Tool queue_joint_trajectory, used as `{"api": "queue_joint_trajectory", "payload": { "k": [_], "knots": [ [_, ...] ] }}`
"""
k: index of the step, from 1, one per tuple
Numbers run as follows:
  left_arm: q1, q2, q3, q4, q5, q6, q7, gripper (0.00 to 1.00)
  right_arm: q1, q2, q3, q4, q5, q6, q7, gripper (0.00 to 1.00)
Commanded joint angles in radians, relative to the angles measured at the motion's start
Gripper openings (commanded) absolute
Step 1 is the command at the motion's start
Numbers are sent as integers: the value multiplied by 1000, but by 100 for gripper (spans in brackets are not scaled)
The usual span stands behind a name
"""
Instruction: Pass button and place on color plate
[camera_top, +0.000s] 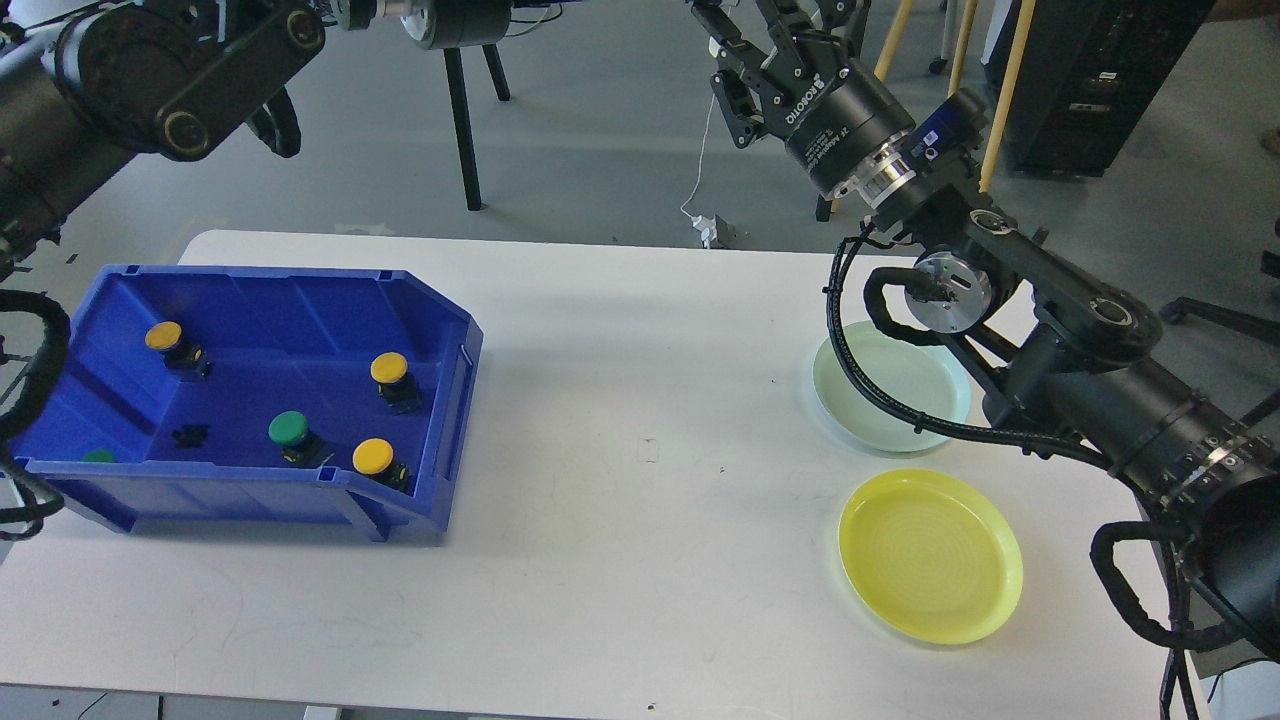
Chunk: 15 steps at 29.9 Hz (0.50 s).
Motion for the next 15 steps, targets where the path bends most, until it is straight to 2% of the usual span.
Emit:
{"api": "queue_joint_trajectory", "payload": {
  "k": [1,9,15],
  "knots": [
    [10,8,7,9,33,0,0,99,-6,-6,0,3,2,1,0,6],
    [42,67,14,73,53,0,0,99,-39,-124,-3,4,3,16,-5,6],
    [53,163,5,75,29,0,0,99,-137,-208,-70,-10,3,14,-13,6]
  ]
}}
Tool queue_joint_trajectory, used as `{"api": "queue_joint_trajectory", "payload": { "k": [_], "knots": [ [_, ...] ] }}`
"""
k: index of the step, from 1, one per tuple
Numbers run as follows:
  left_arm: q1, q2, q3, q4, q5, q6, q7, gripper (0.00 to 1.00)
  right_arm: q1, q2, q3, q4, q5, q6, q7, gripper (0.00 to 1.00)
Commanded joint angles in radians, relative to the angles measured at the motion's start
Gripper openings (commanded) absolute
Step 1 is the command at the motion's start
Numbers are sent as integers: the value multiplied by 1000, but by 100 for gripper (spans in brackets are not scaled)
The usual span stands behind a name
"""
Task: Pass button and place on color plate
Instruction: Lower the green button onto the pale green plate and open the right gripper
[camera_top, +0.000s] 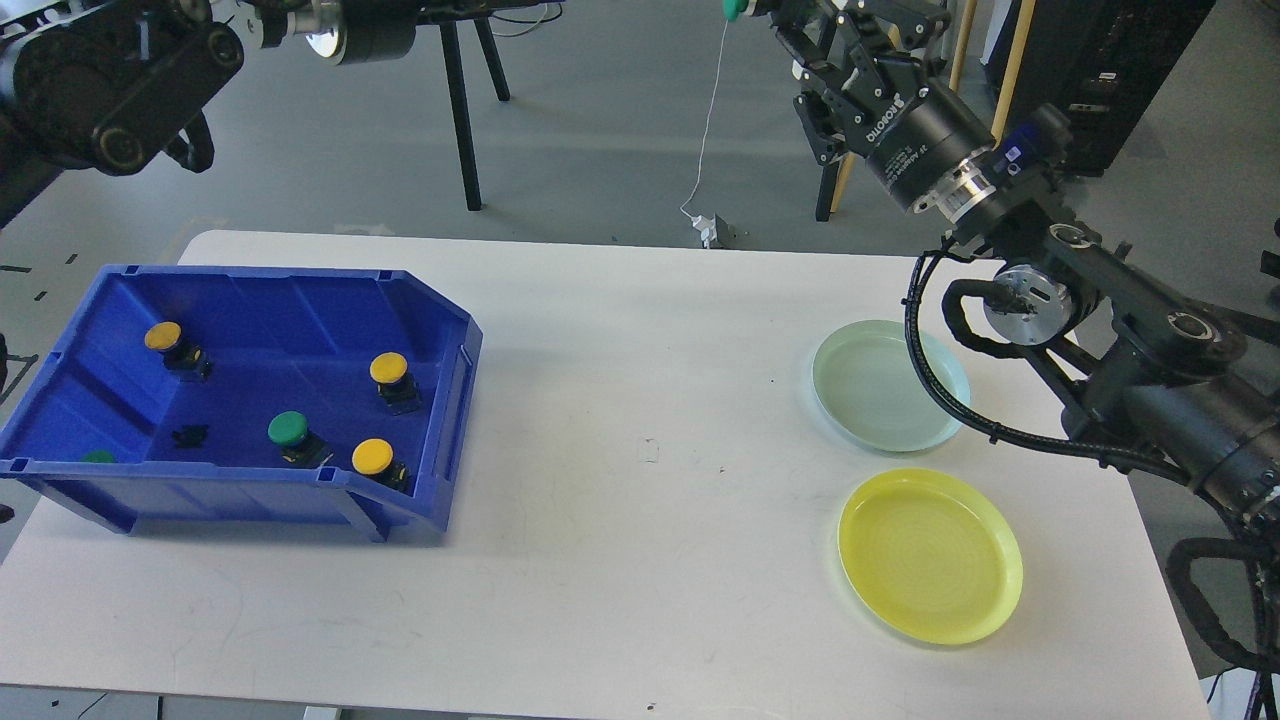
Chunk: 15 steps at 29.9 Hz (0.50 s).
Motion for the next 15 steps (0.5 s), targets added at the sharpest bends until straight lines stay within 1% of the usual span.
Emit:
{"api": "queue_joint_trajectory", "payload": {
  "k": [1,6,15],
  "knots": [
    [1,48,-10,0,-17,0,0,99,-80,-46,-42,-10,0,-3,-3,6],
    [-5,92,-16,0,-83,0,0,99,-195,-75,-64,-23,-7,-17,-3,7],
    [-25,114,-20,0,-143,0,0,99,-254,-59,-191,-266,-4,-17,-3,7]
  ]
}}
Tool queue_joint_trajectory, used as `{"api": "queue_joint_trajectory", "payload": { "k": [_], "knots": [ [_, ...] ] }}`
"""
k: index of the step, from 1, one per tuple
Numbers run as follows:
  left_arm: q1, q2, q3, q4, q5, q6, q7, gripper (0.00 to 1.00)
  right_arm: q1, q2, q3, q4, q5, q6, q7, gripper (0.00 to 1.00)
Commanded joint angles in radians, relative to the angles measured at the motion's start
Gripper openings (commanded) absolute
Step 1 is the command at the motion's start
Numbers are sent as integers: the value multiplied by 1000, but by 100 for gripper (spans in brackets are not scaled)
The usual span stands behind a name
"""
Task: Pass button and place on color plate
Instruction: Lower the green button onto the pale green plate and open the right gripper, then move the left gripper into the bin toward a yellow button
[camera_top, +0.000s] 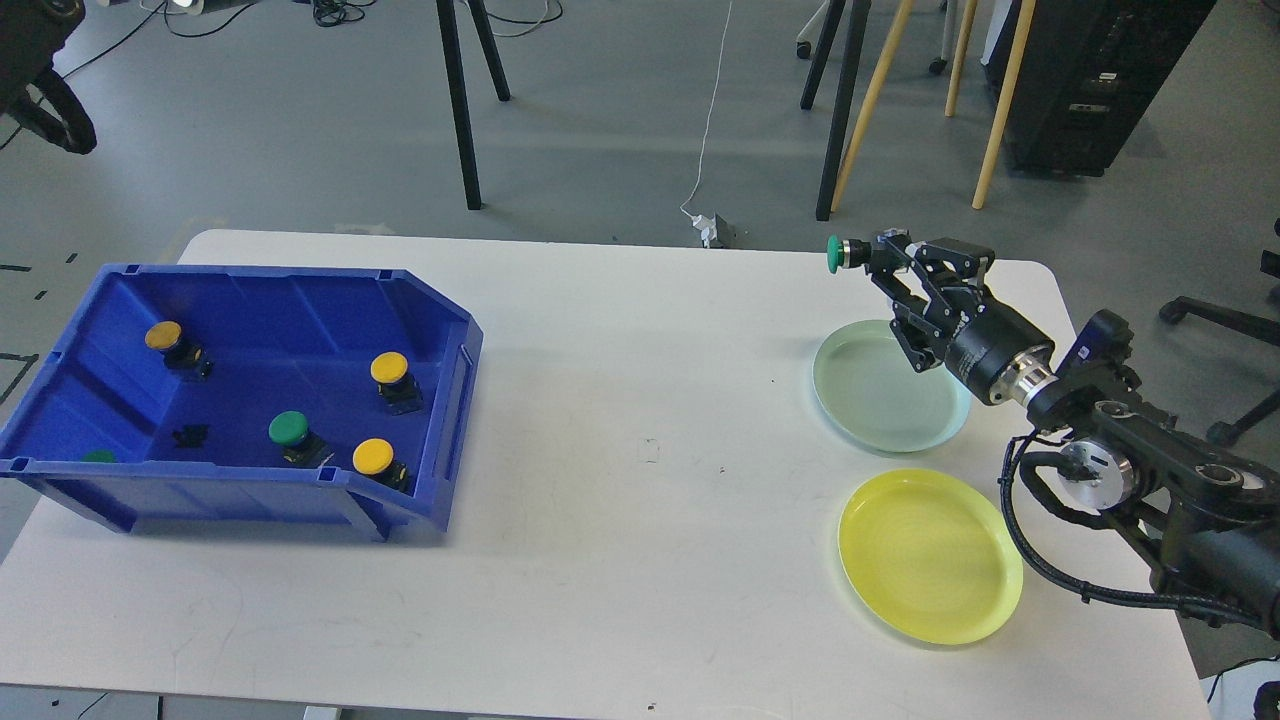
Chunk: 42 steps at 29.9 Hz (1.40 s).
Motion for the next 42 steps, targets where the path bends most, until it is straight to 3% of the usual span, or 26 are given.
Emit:
{"api": "queue_joint_trajectory", "payload": {
  "k": [1,5,8,10,14,19,25,29,37,42],
  "knots": [
    [-9,1,0,0,-3,0,0,99,-19,8,-49,-104,3,3,0,8],
    [-7,1,0,-2,-3,0,0,99,-21,36,-102,-150,3,0,-1,9],
    [-7,1,0,-2,-3,0,0,99,-21,56,-121,-194,7,0,-1,16],
    [-9,1,0,-2,-3,0,0,99,-16,77,-121,-217,8,2,-1,24],
    [-9,1,0,-3,-3,0,0,99,-8,88,-122,-227,8,5,-17,51],
    [-11,4,1,-5,-3,0,0,99,-12,88,-122,-214,11,8,-21,72],
    [-11,18,6,-14,0,0,0,99,-7,83,-118,-201,15,20,-23,80],
    [-1,41,24,-51,17,0,0,99,-2,53,-84,-115,15,63,-23,85],
    [8,239,181,-273,250,0,0,98,70,16,20,-32,15,65,-34,85],
    [61,282,235,-329,394,0,0,98,129,16,54,-35,15,60,-60,85]
  ]
}}
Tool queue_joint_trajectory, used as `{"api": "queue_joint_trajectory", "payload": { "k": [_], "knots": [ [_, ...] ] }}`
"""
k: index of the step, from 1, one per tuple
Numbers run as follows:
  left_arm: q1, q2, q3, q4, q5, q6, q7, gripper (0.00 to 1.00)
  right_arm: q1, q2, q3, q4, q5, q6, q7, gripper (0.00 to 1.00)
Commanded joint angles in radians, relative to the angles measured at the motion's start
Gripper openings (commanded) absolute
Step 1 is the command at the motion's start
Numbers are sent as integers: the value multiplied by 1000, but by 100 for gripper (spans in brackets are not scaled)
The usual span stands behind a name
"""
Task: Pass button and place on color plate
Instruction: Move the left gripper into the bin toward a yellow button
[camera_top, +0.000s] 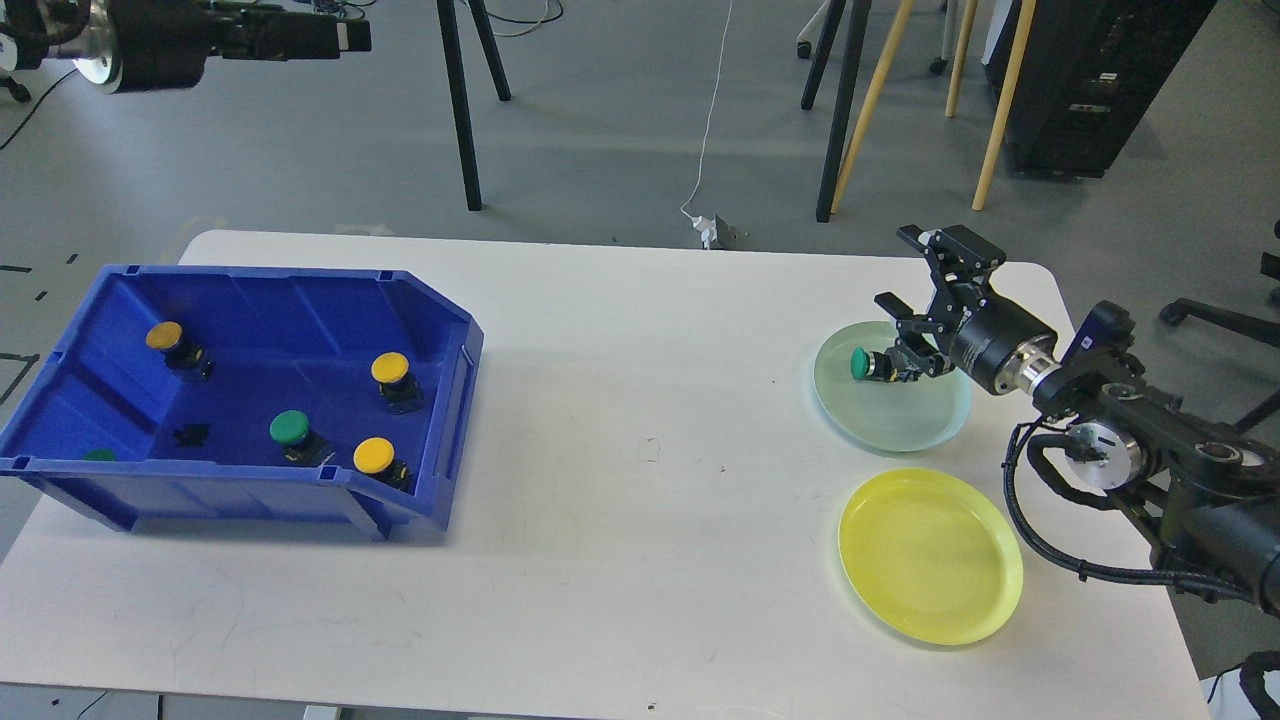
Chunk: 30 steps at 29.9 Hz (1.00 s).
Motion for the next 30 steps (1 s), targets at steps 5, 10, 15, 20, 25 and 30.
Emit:
{"api": "queue_joint_trajectory", "payload": {
  "k": [5,10,15,20,25,30],
  "knots": [
    [162,17,32,-23,172,0,0,98,85,-20,29,-7,0,-4,-30,85],
    [277,-11,32,-23,191,0,0,98,119,-20,29,-20,0,-4,-49,85],
    [381,-60,30,-14,266,0,0,98,136,-21,27,-23,-2,-4,-64,85],
    [401,-126,20,-11,263,0,0,97,139,-26,20,-31,-2,-5,-70,85],
    [403,-198,16,52,257,0,0,97,141,-24,17,-37,-5,-10,-82,85],
    [404,-272,24,164,252,0,0,97,141,-24,15,-37,-5,-19,-84,85]
  ]
}}
